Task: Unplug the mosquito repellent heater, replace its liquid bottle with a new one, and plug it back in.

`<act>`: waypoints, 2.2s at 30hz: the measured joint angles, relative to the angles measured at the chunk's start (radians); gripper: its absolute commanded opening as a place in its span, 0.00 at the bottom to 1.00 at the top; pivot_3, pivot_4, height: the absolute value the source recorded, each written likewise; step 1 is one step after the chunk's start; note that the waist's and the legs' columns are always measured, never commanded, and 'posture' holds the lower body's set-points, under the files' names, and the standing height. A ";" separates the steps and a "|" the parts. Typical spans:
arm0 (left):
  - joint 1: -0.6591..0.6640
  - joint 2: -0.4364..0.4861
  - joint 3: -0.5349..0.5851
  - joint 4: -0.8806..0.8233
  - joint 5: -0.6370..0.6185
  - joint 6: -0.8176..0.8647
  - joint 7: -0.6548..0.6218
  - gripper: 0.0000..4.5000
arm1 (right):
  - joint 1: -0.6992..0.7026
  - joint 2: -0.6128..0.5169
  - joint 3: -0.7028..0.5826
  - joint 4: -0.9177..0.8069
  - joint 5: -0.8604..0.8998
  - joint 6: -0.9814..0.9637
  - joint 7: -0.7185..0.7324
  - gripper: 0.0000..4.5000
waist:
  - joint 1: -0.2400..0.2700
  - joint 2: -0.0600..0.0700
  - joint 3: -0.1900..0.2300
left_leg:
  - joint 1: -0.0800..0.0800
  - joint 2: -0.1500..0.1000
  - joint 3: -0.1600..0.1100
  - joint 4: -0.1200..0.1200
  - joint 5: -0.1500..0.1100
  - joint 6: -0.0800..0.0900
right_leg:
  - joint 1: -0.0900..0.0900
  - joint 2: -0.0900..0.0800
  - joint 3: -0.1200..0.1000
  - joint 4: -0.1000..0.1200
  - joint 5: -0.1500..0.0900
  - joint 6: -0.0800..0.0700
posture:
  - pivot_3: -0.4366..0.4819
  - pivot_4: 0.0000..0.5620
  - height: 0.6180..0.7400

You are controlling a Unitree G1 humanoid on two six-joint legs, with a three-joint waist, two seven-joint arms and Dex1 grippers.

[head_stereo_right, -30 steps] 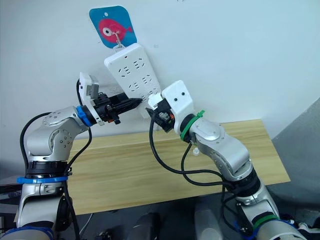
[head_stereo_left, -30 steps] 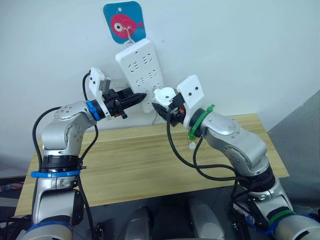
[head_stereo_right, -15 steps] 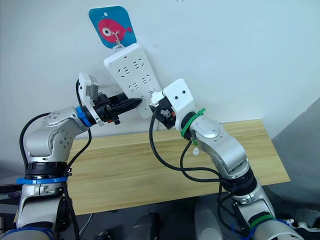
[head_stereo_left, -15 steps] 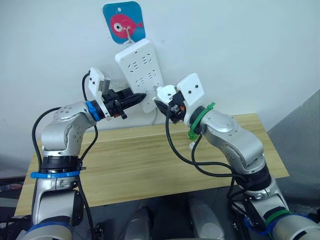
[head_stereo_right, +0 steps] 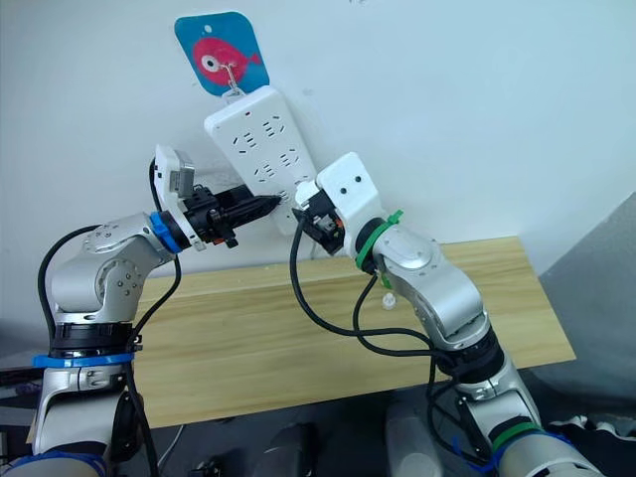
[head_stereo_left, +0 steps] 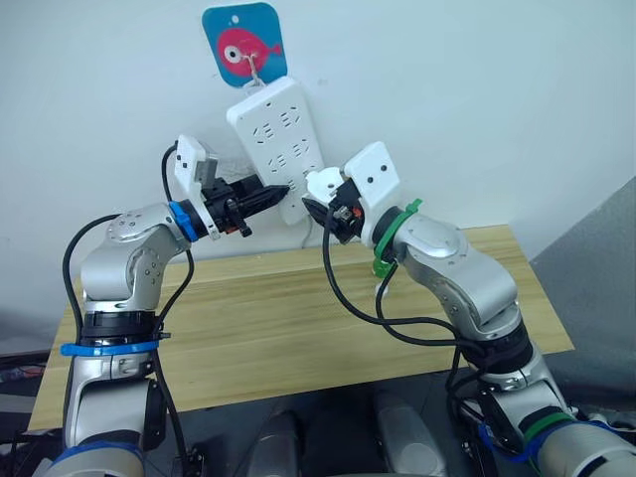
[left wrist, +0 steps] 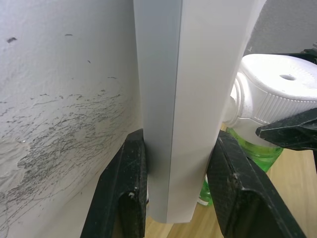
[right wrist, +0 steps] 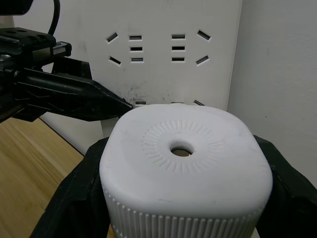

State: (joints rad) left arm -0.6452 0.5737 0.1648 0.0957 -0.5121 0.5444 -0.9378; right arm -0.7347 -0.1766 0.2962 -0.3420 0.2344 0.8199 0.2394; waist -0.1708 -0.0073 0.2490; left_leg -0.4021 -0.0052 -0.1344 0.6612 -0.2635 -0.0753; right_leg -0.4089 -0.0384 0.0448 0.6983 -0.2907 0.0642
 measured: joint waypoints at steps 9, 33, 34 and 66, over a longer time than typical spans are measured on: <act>0.007 0.002 0.004 -0.010 0.002 0.015 0.008 0.29 | -0.032 0.044 0.000 0.073 -0.034 -0.022 0.020 0.68 | -0.005 0.000 -0.001 | 0.001 0.000 0.000 0.000 0.000 0.000 | 0.000 0.000 0.000 0.001 0.000 0.000 | 0.26 0.33 0.95; 0.033 0.021 0.037 -0.016 0.012 0.034 0.016 0.29 | -0.102 0.115 -0.023 0.239 -0.067 -0.081 0.094 0.68 | -0.026 -0.001 -0.004 | 0.005 0.000 0.000 0.001 0.000 0.000 | 0.000 0.001 0.002 0.009 0.000 0.000 | 0.28 0.32 0.95; 0.034 0.022 0.037 -0.016 0.016 0.029 0.016 0.29 | -0.102 0.115 -0.023 0.239 -0.068 -0.081 0.095 0.68 | -0.026 -0.001 -0.004 | 0.005 0.000 0.000 0.001 0.000 0.000 | 0.000 0.001 0.002 0.010 0.000 0.000 | 0.28 0.32 0.95; 0.052 0.086 -0.021 0.136 0.164 -0.296 0.051 1.00 | 0.091 -0.043 -0.096 -0.180 0.080 0.090 0.175 1.00 | -0.018 -0.002 -0.005 | 0.003 0.000 -0.001 0.000 0.000 0.000 | -0.001 0.001 0.001 0.009 0.000 0.000 | 0.36 0.32 0.95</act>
State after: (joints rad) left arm -0.5931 0.6593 0.1440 0.2321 -0.3477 0.2487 -0.8866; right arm -0.6434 -0.2192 0.1997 -0.5218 0.3145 0.9094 0.4146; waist -0.1886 -0.0094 0.2435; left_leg -0.3986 -0.0048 -0.1355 0.6615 -0.2634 -0.0752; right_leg -0.4101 -0.0376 0.0454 0.7077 -0.2907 0.0641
